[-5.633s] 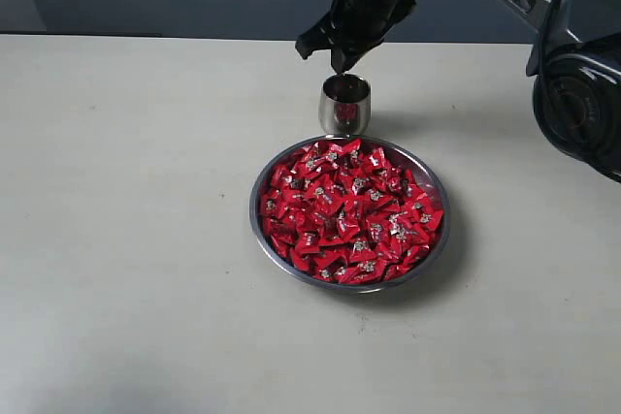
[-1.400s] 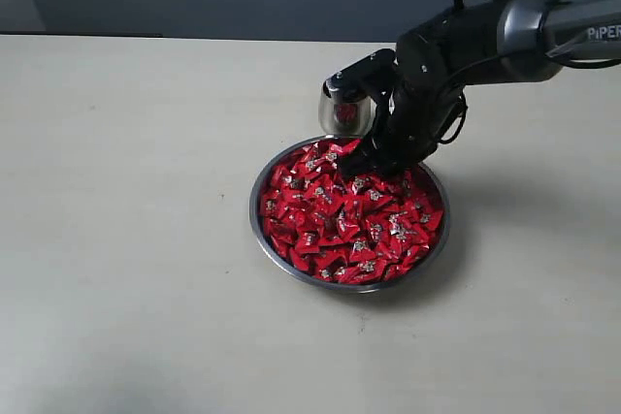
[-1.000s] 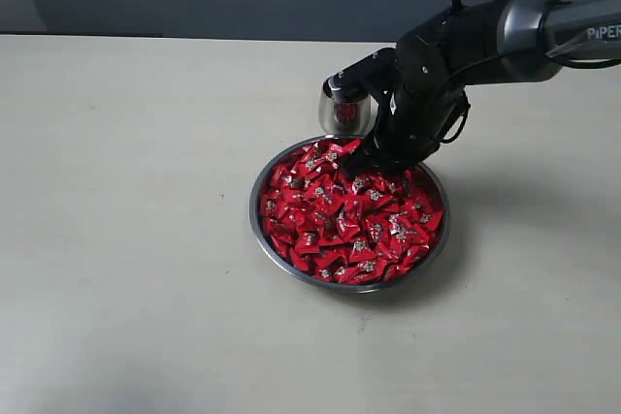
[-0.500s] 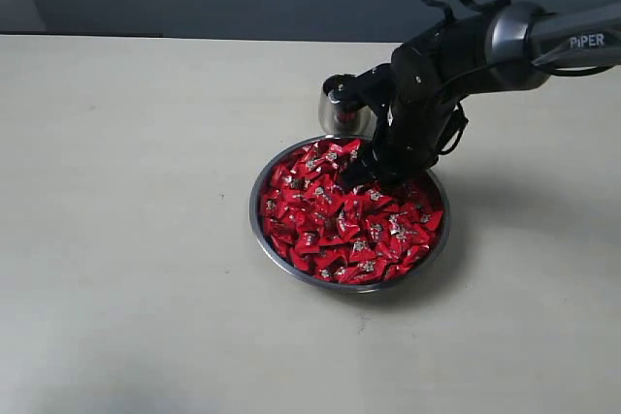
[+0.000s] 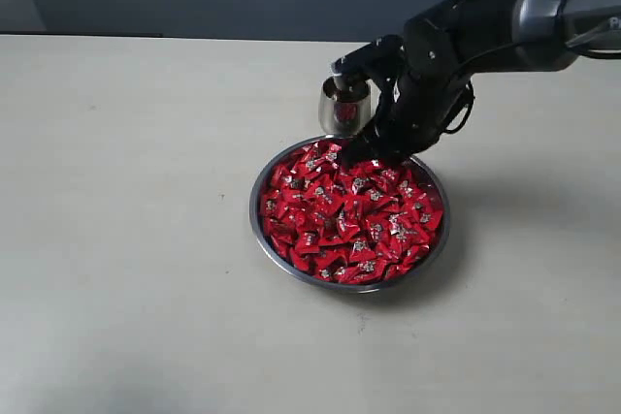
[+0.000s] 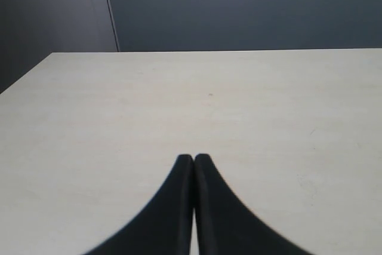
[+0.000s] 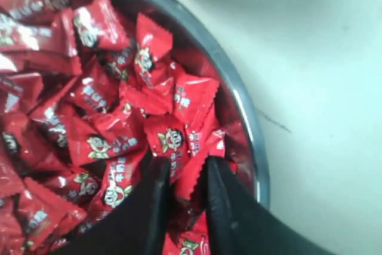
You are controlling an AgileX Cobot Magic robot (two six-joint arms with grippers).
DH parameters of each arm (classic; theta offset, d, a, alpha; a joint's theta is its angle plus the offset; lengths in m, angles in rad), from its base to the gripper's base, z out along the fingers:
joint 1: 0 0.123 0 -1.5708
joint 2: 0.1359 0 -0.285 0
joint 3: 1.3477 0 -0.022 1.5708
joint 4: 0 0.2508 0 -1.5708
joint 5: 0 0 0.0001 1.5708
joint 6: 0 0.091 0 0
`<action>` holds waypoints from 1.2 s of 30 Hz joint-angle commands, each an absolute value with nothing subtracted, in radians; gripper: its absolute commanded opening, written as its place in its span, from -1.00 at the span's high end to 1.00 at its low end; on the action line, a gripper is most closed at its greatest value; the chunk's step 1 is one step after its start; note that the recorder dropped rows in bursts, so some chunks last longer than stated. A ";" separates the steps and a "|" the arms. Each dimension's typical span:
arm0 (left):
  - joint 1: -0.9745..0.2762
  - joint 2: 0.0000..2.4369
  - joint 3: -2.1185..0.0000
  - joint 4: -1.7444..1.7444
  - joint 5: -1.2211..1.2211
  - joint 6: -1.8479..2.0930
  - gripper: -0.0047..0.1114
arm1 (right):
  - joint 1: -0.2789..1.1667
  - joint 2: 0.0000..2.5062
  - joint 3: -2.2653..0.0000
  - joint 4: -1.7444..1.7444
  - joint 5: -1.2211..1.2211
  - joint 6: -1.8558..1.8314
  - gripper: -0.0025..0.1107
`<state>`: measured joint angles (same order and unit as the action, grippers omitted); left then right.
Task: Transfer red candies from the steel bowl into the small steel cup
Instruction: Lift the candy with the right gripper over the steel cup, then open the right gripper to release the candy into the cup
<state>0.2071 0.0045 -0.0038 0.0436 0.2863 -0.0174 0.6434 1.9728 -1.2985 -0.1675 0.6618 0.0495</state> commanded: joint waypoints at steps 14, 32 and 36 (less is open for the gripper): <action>0.208 0.000 0.000 0.045 0.284 -0.020 0.91 | 0.556 1.997 -1.723 -0.098 0.708 0.043 0.97; 0.208 0.000 0.000 0.045 0.284 -0.020 0.91 | 0.530 2.401 -2.329 0.073 1.162 -0.109 0.97; 0.208 0.000 0.000 0.045 0.284 -0.020 0.91 | 0.530 2.428 -2.329 0.087 1.195 -0.122 0.97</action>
